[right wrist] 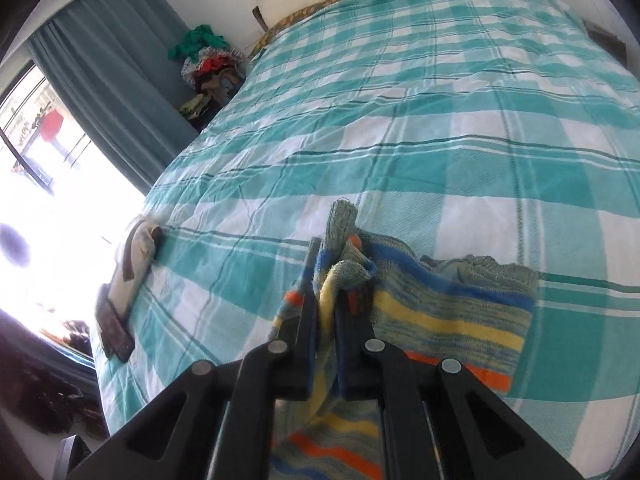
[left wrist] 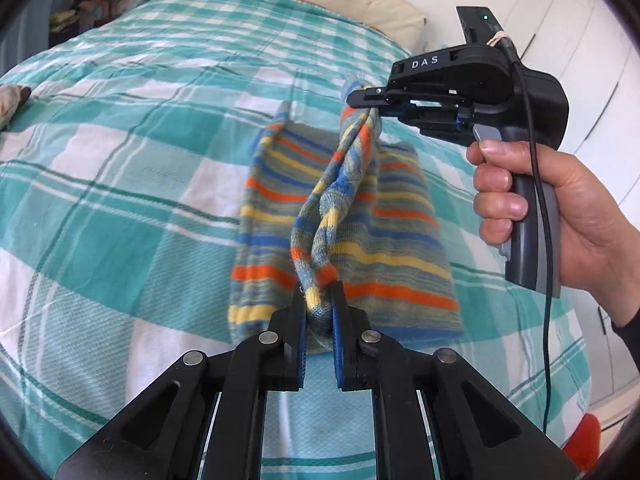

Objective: Fold small clothes

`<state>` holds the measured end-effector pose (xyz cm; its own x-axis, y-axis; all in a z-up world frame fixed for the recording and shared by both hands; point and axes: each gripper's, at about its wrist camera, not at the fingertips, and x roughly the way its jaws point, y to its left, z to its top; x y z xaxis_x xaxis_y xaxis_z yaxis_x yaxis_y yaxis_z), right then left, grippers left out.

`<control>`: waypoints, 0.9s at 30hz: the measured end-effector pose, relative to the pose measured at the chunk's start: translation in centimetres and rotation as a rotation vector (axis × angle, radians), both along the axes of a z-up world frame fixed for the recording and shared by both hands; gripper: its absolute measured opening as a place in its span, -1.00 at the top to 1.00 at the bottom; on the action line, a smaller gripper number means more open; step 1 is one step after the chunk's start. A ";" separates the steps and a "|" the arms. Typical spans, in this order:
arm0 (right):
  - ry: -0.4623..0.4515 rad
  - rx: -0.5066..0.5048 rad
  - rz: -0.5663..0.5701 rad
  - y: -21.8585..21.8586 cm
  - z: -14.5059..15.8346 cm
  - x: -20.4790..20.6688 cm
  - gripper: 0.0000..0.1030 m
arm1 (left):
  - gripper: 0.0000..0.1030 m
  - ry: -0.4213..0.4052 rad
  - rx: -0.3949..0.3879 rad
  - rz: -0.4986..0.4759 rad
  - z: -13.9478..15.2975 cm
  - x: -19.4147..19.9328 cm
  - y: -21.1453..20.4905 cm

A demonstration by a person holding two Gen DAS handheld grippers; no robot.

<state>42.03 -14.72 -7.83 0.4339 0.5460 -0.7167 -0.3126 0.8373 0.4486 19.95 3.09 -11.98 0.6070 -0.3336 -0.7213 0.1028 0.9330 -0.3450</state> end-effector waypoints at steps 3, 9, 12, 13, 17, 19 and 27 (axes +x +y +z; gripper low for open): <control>0.056 0.058 0.024 1.4 -1.9 0.1 0.59 | 0.59 0.055 0.044 0.031 -1.3 -0.1 1.1; -0.085 0.071 0.007 -2.9 1.4 -4.3 0.31 | -0.16 0.012 -0.005 0.087 0.5 -2.2 3.8; -0.157 -0.053 0.007 -6.1 2.5 -8.3 0.31 | -0.39 -0.008 -0.029 0.069 1.2 -1.7 3.7; -0.167 -0.079 0.013 -7.0 2.4 -9.8 0.31 | -0.39 -0.008 -0.025 0.065 1.1 -1.3 3.4; -0.111 -0.070 0.064 -7.9 -0.8 -15.0 0.31 | 0.51 0.083 0.086 0.049 -1.8 1.9 1.5; -0.039 -0.116 0.062 -6.7 -4.4 -15.9 0.31 | 0.68 0.129 0.098 0.050 -3.3 2.9 1.6; -0.126 -0.153 -0.037 -6.7 -3.0 -19.3 0.29 | -0.12 0.052 0.126 0.092 0.5 0.0 4.3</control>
